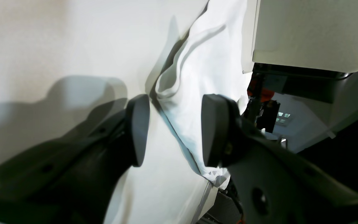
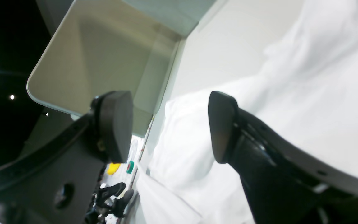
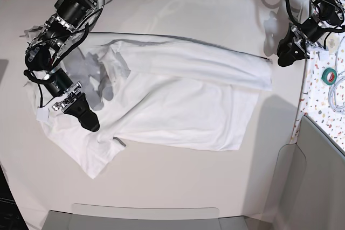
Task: Layout the t-shirt on the table in an organized manner, then fold the t-shirt properly
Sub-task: 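Move both grippers to the shirt's hem edge and grasp it, then lift the hem with both grippers and fold it toward the collar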
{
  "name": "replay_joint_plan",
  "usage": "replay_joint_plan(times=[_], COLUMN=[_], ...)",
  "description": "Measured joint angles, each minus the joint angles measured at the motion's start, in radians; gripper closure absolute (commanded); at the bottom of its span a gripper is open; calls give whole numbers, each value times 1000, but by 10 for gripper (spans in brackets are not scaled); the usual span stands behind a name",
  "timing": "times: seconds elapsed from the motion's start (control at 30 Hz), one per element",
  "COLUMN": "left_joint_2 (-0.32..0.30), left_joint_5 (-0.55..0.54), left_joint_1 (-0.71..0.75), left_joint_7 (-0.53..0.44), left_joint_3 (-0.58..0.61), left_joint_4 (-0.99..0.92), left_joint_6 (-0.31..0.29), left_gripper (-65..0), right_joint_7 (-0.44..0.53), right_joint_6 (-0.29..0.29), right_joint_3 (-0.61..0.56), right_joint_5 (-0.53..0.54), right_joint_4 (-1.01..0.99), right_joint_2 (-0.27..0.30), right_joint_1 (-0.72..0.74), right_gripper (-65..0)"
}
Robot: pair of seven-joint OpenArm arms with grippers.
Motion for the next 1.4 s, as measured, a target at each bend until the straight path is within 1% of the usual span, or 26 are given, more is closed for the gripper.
replay_joint_plan(times=[0.07,0.13,0.17,0.2,0.27,0.3,0.33,0.37,0.4,0.5,0.53,0.6,0.63,0.7,0.77,0.8,0.83,0.87,0.9,0.93,1.0,1.1,1.2,1.27,1.33,1.4], left_joint_2=[0,-1,-11,-6,9,9,4,-4,-13,-34,-34,-36,-48,-76,-79,-79,-73,-70,-75,-77,-78,-78,-73,-71,-74,-77], left_joint_5=[-2,-3,8,15,25,24,13,4,7,8,-2,22,81,214,313,381,440,494,557,608,697,772,786,787,789,819], left_joint_1=[0,0,2,10,18,15,11,7,6,10,11,11,11,0,-17,-19,-19,-19,-16,-12,-13,-21,-23,-47,-86,-113], left_joint_7=[2,2,6,23,33,37,44,42,37,38,42,45,47,46,40,40,45,45,26,5,-22,-48,-50,-37,-47,-59], left_joint_3=[0,0,0,3,9,9,9,9,8,8,9,58,106,224,338,396,448,501,557,595,668,748,814,829,826,822], left_joint_4=[0,15,44,77,168,229,296,365,439,627,667,706,713,710,710,712,712,712,712,712,712,712,712,711,711,711], left_joint_6=[0,5,11,15,12,-14,-58,-109,-134,-146,-146,-146,-146,-144,-146,-146,-146,-146,-146,-146,-143,-145,-145,-145,-145,-145], left_gripper=[-272,-272,-272,-272,-272,-271,-269,-262,-242,-157,-128,-62,-33,-1,0,0,0,0,0,0,0,0,0,0,0,0], right_joint_7=[3,45,76,92,105,102,100,92,84,90,93,97,93,94,89,83,82,83,83,85,93,96,132,177,206,233], right_joint_6=[0,-1,-1,-5,-4,-3,-3,-2,-3,-5,-4,-4,-4,-4,-5,-16,-52,-92,-109,-117,-122,-129,-132,-134,-135,-134], right_joint_3=[10,26,37,61,90,101,113,130,157,240,251,257,251,246,243,242,233,205,165,135,80,18,-35,-95,-164,-214], right_joint_5=[-12,-27,-19,-13,-6,-6,-23,-37,-58,-113,-133,-183,-207,-261,-349,-389,-440,-512,-554,-570,-641,-718,-816,-902,-1001,-1075], right_joint_4=[3,48,85,129,211,247,288,331,382,532,567,645,683,705,698,697,698,698,697,697,698,698,698,698,698,698], right_joint_2=[22,65,92,114,137,143,140,134,127,127,130,127,126,116,108,106,106,114,121,121,116,116,116,116,116,110], right_joint_1=[-5,-25,-43,-62,-97,-117,-143,-168,-202,-294,-308,-343,-367,-397,-427,-448,-465,-479,-491,-494,-489,-481,-468,-467,-468,-468], right_gripper=[-375,-375,-375,-375,-374,-370,-347,-309,-248,-21,0,0,0,0,0,0,0,0,0,0,0,0,0,0,0,0])
